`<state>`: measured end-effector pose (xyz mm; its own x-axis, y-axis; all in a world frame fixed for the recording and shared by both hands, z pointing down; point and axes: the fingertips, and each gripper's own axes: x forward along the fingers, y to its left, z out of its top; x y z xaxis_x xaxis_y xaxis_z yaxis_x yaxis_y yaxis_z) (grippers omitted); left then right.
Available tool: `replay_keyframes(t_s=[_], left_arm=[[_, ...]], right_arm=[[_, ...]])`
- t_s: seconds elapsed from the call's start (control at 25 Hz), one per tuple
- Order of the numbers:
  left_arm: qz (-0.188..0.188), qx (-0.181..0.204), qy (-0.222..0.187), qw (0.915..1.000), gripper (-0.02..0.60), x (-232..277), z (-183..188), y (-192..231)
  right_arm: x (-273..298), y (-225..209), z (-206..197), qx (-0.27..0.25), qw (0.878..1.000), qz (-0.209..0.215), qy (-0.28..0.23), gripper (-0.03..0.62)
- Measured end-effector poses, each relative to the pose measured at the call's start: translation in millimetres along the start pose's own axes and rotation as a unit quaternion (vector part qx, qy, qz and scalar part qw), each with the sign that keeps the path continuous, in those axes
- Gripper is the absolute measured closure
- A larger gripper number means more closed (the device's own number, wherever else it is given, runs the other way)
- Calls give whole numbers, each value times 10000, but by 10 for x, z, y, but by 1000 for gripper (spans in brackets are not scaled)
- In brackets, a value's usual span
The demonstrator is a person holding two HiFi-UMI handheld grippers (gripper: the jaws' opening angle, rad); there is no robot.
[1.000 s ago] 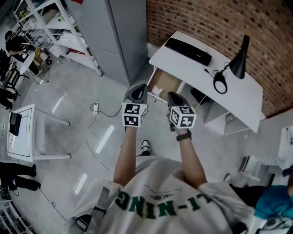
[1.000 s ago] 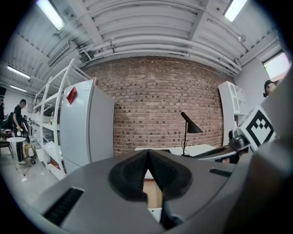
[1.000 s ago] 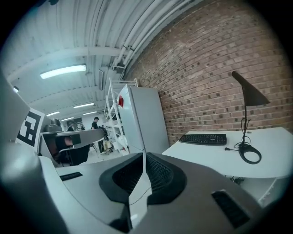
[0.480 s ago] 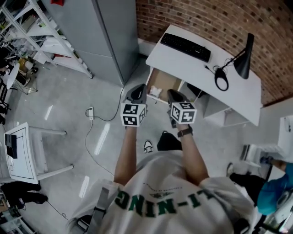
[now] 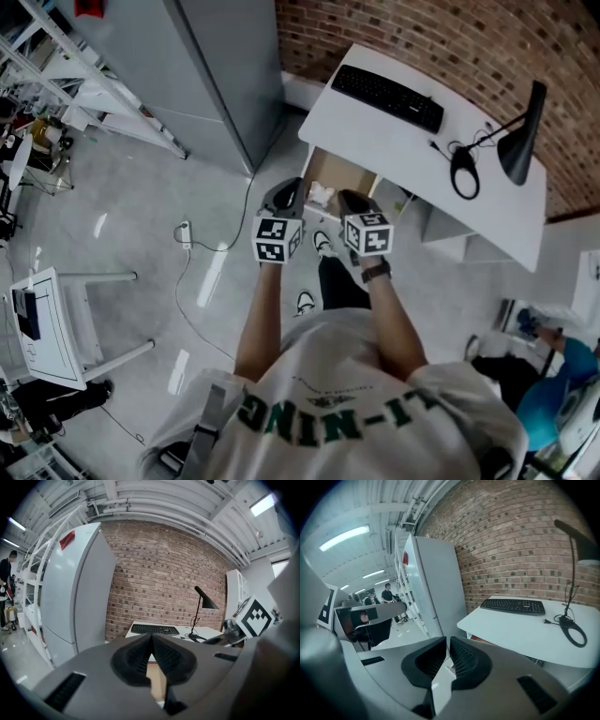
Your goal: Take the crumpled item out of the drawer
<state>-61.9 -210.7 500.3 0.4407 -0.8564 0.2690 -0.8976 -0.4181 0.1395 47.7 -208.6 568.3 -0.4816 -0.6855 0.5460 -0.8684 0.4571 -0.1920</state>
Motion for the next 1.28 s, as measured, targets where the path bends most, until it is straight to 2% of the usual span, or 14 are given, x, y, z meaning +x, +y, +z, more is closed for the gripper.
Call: replay_keyframes(t_s=[0.16,0.28,0.6,0.84,1.0,1.16,1.28], left_arm=[[-136,-132,110,9998,581,329,-71,92],[-101,-221,253,9994,581,526,-204,214],[2,-511,811,9954,581,894,-800,514],[-43,-746,941,9928,581,1188,-1177,631],[-20,-797,1039,9914,581,1349,-1407,735],[-23,-792,1158,9901,581,1457,-1643,787],[25,-848,1251,9885,581,1511,-1813,871]], right_arm=[[381,-170,-165,-133,9988,40,464,585],[667,-241,-314,-78,9968,187,776,585],[1429,-346,-709,-335,9860,627,1511,583],[1839,-533,-1127,-790,9733,699,2036,583],[2035,-475,-1309,-1032,9610,1024,2353,583],[2228,-624,-1508,-1362,9511,1027,2577,580],[2422,-655,-1649,-1270,9471,1203,2690,525]])
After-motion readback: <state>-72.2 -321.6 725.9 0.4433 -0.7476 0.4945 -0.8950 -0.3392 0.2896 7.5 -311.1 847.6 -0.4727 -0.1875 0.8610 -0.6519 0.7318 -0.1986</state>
